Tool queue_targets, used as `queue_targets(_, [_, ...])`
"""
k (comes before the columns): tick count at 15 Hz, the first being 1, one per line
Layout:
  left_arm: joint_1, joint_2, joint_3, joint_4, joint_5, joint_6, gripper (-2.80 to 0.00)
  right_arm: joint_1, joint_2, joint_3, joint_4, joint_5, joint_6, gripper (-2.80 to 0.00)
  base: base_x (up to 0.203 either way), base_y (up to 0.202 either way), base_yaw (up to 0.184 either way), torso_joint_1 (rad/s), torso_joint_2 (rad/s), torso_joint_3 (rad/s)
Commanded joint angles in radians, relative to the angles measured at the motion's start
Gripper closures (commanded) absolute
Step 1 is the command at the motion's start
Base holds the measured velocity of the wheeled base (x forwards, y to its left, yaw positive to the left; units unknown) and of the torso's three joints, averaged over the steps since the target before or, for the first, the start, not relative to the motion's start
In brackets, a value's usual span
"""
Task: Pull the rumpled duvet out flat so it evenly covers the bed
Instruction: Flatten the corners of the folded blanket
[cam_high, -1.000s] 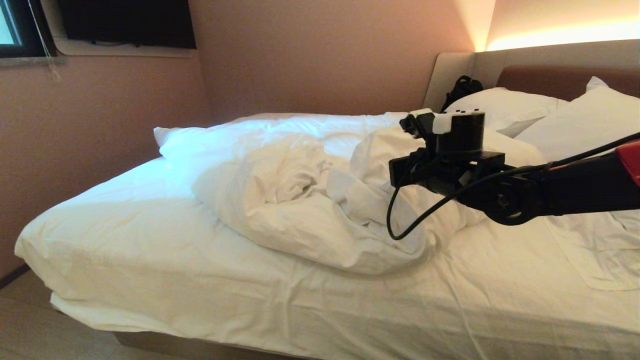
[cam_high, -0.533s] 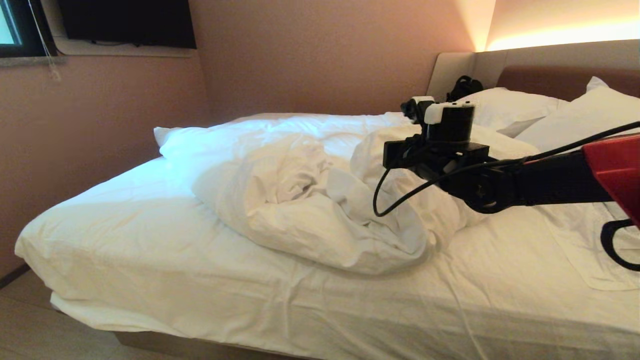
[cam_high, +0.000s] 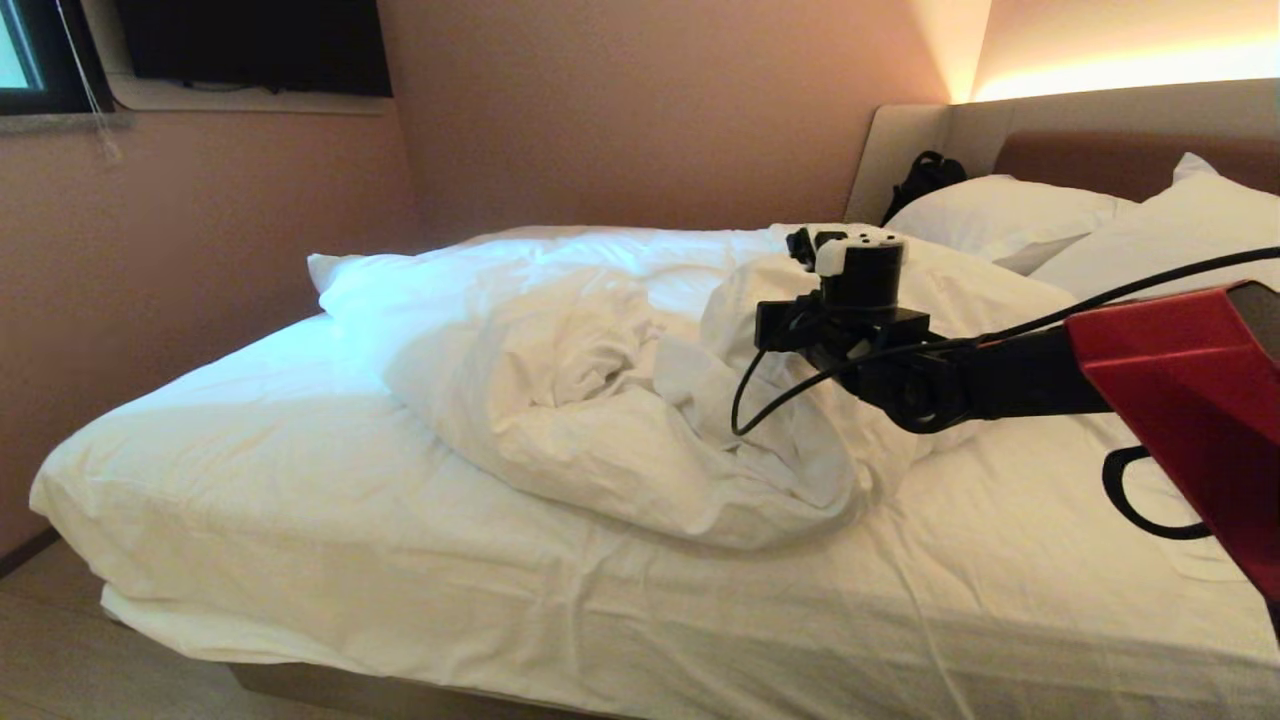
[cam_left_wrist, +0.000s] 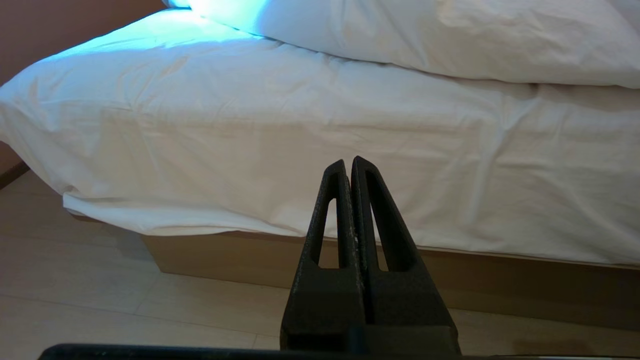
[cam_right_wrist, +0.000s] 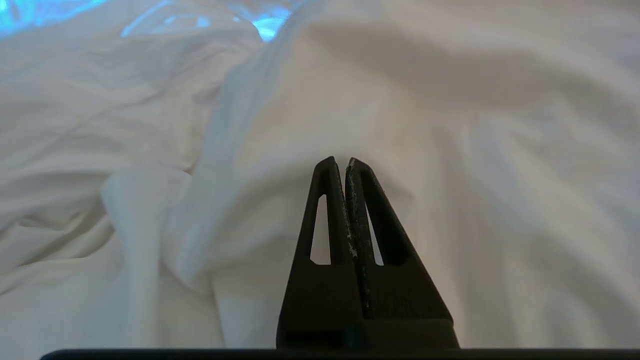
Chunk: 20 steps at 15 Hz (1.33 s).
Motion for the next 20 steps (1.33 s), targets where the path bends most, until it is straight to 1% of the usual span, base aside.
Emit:
queue_targets(1, [0.000,0.000,0.000,0.000,0.000,0.000,0.00,0.000,0.009,-0.001,-0.003,-0.003,-0.001,-2.80,0.000,0.000,0.000,0.000,0.00,0.000])
queue_targets(10, [0.000,0.000,0.000,0.000,0.000,0.000,0.00,0.003,-0.015,0.026,-0.008,-0.002,0.001,-2.80,0.000,0.000,0.000,0.000,0.00,0.000])
queue_targets(14, [0.000,0.000,0.000,0.000,0.000,0.000,0.00,0.013,-0.023,0.066,-0.059,0.002,-0.006,-2.80,0.000,0.000,0.000,0.000,0.00,0.000])
queue_targets(20, [0.000,0.000,0.000,0.000,0.001,0.000,0.00,0.010,0.063,0.007,-0.053,0.008,-0.011,-2.80,0.000,0.000,0.000,0.000,0.00,0.000])
